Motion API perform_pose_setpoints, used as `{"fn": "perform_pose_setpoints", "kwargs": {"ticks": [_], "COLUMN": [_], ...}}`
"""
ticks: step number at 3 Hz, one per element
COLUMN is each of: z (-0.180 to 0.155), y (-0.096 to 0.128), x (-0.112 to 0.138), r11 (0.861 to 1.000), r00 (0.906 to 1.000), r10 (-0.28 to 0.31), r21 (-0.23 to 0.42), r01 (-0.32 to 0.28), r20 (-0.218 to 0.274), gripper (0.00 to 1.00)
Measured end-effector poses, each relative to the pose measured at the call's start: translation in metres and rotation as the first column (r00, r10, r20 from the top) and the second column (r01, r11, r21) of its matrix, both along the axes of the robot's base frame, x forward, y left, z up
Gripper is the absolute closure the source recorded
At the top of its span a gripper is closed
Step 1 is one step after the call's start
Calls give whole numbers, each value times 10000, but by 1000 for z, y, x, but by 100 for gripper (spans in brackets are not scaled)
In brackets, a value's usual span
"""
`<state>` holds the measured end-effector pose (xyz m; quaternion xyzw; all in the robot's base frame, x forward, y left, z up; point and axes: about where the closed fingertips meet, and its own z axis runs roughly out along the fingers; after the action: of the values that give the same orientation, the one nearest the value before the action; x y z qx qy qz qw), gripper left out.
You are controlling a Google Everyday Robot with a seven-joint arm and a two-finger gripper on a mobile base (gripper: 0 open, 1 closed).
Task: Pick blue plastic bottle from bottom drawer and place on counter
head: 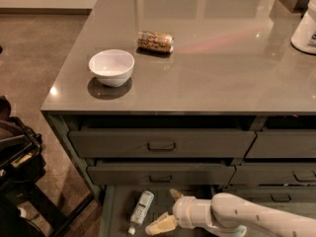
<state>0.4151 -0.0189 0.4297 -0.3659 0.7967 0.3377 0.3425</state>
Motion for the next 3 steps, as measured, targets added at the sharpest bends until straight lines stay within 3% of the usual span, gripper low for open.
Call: {"fn": "perform_pose_setpoints", "kwargs": {"ticks": [1, 3], "z": [-24, -42], "y": [16, 21], "x": [-13, -13], "r11": [9984, 9952], "r00": [9982, 9965], "r10": [-7, -167], "r21": [564, 949], "r01": [40, 245], "r20": [-592, -822], "gripper": [0, 0]}}
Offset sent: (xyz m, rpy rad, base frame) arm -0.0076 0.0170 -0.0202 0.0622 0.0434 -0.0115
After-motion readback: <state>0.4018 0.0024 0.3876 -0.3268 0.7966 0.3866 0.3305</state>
